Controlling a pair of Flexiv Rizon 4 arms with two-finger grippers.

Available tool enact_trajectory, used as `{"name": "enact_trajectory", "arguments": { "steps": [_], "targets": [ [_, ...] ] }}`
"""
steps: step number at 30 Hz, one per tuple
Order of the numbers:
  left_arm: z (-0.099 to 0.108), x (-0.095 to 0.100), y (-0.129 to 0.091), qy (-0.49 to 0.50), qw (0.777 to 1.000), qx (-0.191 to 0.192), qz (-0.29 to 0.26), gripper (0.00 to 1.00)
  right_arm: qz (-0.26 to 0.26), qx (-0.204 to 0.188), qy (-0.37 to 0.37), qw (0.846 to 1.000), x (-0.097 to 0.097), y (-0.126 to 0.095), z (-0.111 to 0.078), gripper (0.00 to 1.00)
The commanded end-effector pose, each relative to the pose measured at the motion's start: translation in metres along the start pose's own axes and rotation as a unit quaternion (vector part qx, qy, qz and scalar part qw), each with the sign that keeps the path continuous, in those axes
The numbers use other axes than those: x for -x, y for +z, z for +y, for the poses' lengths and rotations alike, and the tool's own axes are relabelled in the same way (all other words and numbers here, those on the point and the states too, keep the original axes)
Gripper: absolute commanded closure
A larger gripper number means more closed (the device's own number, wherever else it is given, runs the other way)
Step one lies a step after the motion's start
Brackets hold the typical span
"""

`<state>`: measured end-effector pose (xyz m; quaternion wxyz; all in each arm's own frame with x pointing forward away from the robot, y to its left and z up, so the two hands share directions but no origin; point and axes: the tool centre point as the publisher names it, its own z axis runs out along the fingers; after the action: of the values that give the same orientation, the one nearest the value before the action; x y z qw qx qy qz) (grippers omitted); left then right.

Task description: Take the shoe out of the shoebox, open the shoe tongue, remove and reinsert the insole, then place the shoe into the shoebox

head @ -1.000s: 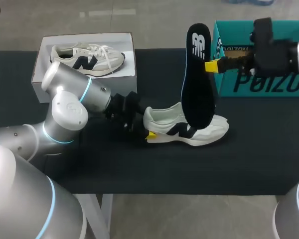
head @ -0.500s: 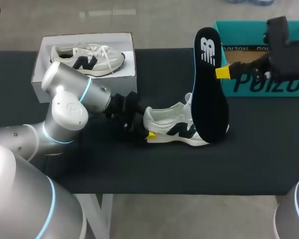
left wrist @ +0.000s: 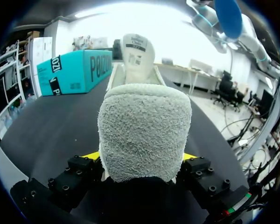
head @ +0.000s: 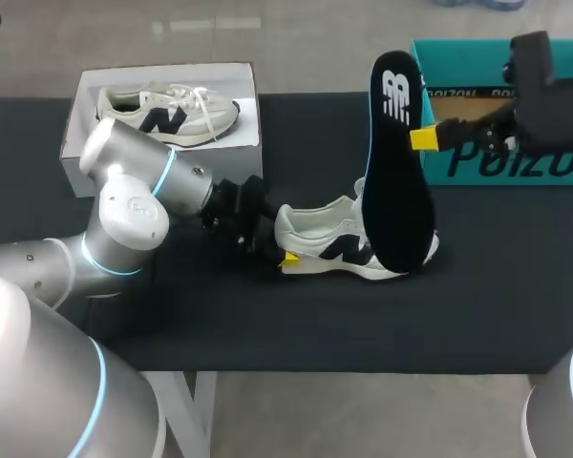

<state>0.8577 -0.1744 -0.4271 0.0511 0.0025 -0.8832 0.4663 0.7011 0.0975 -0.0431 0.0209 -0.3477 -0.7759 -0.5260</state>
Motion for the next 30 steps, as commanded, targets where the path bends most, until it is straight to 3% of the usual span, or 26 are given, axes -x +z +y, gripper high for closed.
{"name": "enact_trajectory", "arguments": {
  "steps": [1, 26, 27, 28, 29, 30],
  "targets": [
    [0.0006, 0.0011, 0.0016, 0.000, 1.000, 0.001, 0.001, 1.00, 0.000, 0.003, 0.001, 1.000, -0.0006, 0.0116, 0.0075, 1.00],
    [0.0006, 0.0011, 0.0016, 0.000, 1.000, 0.001, 0.001, 0.97, -0.016, 0.017, 0.010, 1.000, -0.0024, 0.0094, 0.0131, 1.00],
    [0.0006, 0.0011, 0.0016, 0.000, 1.000, 0.001, 0.001, 0.69, -0.016, 0.017, 0.010, 1.000, -0.0024, 0.0094, 0.0131, 1.00],
    [0.0006, 0.0011, 0.0016, 0.000, 1.000, 0.001, 0.001, 0.08, -0.016, 0.017, 0.010, 1.000, -0.0024, 0.0094, 0.0131, 1.00],
    [0.0006, 0.0011, 0.0016, 0.000, 1.000, 0.001, 0.001, 0.00, -0.016, 0.017, 0.010, 1.000, -0.0024, 0.0094, 0.0131, 1.00],
    [0.0006, 0.0011, 0.0016, 0.000, 1.000, 0.001, 0.001, 0.00, -0.016, 0.017, 0.010, 1.000, -0.0024, 0.0094, 0.0131, 1.00]
  ]
}}
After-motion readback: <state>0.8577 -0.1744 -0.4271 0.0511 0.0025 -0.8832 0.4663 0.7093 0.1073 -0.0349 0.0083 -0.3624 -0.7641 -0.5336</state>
